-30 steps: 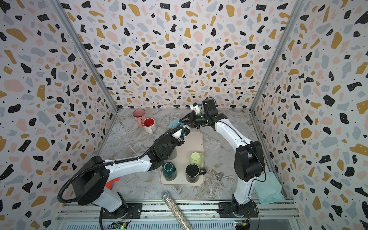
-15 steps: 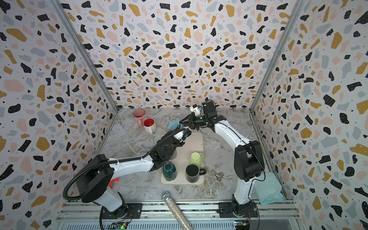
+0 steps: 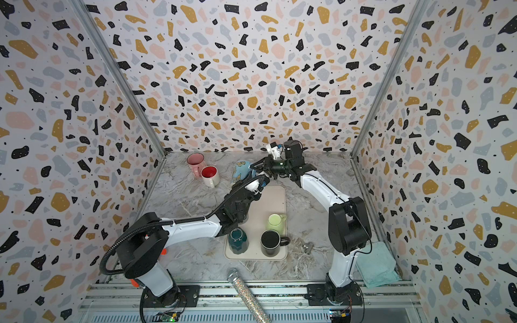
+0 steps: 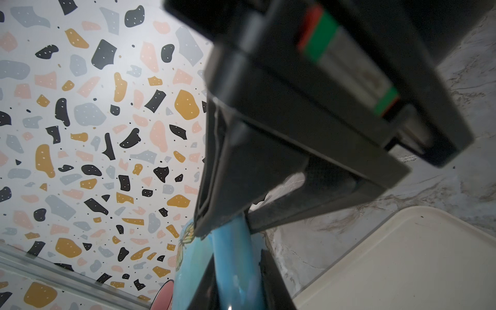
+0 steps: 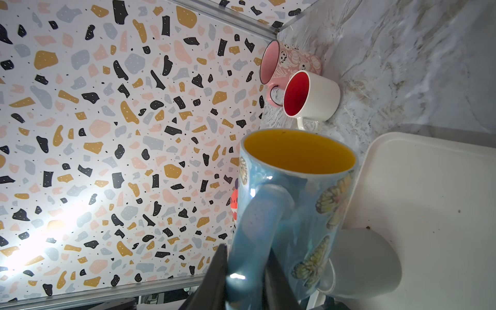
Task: Turn the mug right side up
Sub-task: Place the mug at the top-right of the table.
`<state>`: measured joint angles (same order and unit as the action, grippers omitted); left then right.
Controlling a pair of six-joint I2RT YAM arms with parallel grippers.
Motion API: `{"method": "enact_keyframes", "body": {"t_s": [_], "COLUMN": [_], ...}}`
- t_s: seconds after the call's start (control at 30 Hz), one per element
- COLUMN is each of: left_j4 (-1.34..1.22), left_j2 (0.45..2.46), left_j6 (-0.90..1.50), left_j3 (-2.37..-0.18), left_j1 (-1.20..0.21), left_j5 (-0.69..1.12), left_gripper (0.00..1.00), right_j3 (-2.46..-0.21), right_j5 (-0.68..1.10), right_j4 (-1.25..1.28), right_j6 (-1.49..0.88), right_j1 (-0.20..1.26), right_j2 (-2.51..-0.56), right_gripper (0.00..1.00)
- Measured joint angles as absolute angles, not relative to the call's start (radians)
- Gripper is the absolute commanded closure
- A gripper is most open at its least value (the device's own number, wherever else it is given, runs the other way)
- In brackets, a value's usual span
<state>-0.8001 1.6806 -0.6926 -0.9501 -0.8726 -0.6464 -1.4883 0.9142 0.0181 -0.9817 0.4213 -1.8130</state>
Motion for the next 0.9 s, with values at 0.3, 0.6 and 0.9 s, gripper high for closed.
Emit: {"method": "enact_keyframes", "body": {"t_s": [0.3,0.6,0.9], "left_j4": [-0.818,-0.825,-0.831], "left_j2": [1.69,1.699,1.704], "left_j6": [-0.696,-0.706,-0.713], "left_j3": [-0.968,-0.983,-0.994], "left_j1": [-0.873,-0.878,-0.878], "left_j5": [-0.684,-0.694,-0.702], "left_gripper": [0.74,0.67,0.65], "right_j3": [-1.488,-1.487,-1.486], "right_j5": [0.921,0.933,0.942], "right_j4": [0.071,0.091,0.107], "right_j6": [-1.005,-0.998,-0.998], "right_j1": [0.425,0.429,0.424], "right_j2": [-1.813,-1.813,-1.813], "right_gripper": [1.0,1.0,1.0]}}
